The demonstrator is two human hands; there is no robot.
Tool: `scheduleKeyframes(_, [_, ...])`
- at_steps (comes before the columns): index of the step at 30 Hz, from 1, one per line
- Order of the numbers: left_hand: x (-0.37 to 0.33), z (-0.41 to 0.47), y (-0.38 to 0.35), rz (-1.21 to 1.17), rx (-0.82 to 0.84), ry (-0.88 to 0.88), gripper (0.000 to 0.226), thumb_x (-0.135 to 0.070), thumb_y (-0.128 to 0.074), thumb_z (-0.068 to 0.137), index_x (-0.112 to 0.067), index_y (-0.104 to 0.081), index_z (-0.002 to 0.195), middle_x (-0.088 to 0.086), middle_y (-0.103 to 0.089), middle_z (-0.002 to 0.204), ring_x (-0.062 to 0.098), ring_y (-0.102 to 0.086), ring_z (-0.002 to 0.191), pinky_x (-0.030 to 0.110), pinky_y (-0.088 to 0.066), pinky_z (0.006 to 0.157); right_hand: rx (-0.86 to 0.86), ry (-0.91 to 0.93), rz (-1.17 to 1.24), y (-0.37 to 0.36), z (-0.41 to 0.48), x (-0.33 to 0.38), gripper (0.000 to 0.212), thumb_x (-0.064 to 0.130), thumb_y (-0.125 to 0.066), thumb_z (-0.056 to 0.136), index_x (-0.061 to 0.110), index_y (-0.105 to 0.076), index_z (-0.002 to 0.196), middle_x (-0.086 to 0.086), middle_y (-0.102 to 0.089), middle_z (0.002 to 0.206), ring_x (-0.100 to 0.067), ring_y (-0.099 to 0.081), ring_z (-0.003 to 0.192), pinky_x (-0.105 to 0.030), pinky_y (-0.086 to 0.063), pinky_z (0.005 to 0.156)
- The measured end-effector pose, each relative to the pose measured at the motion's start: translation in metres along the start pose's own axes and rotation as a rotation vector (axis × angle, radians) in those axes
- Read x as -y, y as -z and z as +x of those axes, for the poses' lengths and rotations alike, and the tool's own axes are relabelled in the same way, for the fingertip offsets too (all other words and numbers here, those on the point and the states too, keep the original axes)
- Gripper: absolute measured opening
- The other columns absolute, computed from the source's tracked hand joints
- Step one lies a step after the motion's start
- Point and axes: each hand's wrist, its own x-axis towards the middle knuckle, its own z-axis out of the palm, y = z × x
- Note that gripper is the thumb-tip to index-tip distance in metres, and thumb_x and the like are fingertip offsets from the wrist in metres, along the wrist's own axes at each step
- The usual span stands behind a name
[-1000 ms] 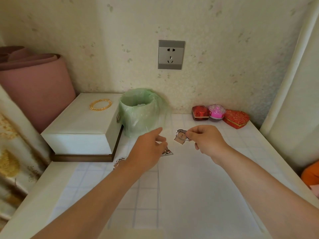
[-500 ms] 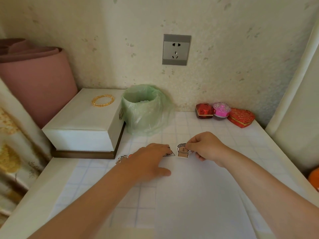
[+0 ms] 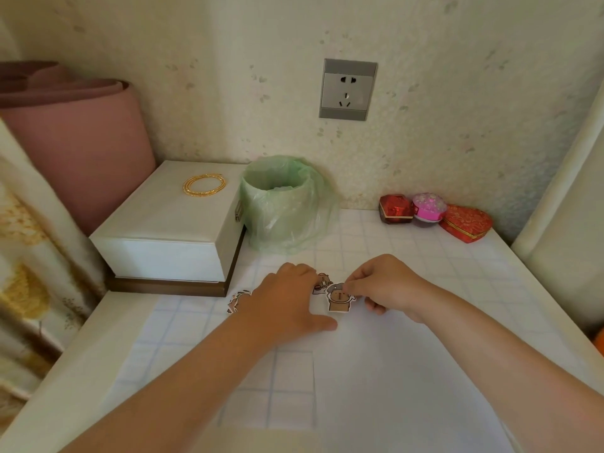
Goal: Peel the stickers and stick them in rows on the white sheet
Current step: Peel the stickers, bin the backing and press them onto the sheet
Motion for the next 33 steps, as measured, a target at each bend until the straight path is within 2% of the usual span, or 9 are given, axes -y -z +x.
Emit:
scheduleKeyframes(4, [0.003,-0.003,0.008,-0.118,0.027,0.012,0.081,-0.06,-0.073,0.076,-0.025,-0.043,0.143,-0.009,-0.038,0.147,0.014,-0.027,0.138,0.033,-0.031,0.112,-0.005,0.009,-0.044,-0.012,-0.004,0.001,0.008,0.015,-0.073,0.083,0.009,-0.078,0.081,-0.008,-0.064,0.066,-0.017,-0.052,0.05,-0.023,-0.042,0.045])
scheduleKeyframes(8, [0.013,-0.009,0.012,-0.01,0.093,-0.014,0.094,-0.064,-0.072,0.075,-0.027,-0.033,0.152,-0.013,-0.023,0.16,0.01,-0.013,0.146,0.036,-0.023,0.118,-0.042,0.04,-0.079,-0.018,-0.005,0.001,0.01,0.022,-0.078,0.081,0.013,-0.079,0.079,-0.004,-0.064,0.062,-0.017,-0.051,0.051,-0.021,-0.039,0.045])
scheduleKeyframes(16, [0.013,-0.013,0.012,0.083,0.109,-0.04,0.096,-0.068,-0.067,0.076,-0.025,-0.03,0.154,-0.013,-0.02,0.162,0.011,-0.015,0.148,0.037,-0.024,0.119,-0.09,0.09,-0.163,-0.028,0.0,0.0,0.009,0.026,-0.081,0.079,0.017,-0.079,0.08,0.004,-0.064,0.06,-0.004,-0.048,0.041,-0.018,-0.038,0.046])
scheduleKeyframes(24, [0.014,-0.012,0.012,0.089,0.123,-0.045,0.096,-0.069,-0.066,0.076,-0.024,-0.03,0.154,-0.012,-0.019,0.163,0.012,-0.014,0.148,0.039,-0.024,0.119,-0.104,0.138,-0.255,-0.03,0.002,0.002,0.007,0.027,-0.08,0.081,0.024,-0.075,0.076,0.011,-0.063,0.062,-0.002,-0.052,0.05,-0.018,-0.038,0.047])
scheduleKeyframes(33, [0.014,-0.013,0.01,0.1,0.116,-0.048,0.096,-0.069,-0.065,0.077,-0.023,-0.03,0.154,-0.011,-0.018,0.163,0.012,-0.014,0.148,0.038,-0.024,0.118,-0.134,0.132,-0.325,-0.033,0.001,0.004,0.006,0.028,-0.08,0.08,0.022,-0.077,0.079,0.009,-0.068,0.076,-0.012,-0.064,0.073,-0.026,-0.048,0.062])
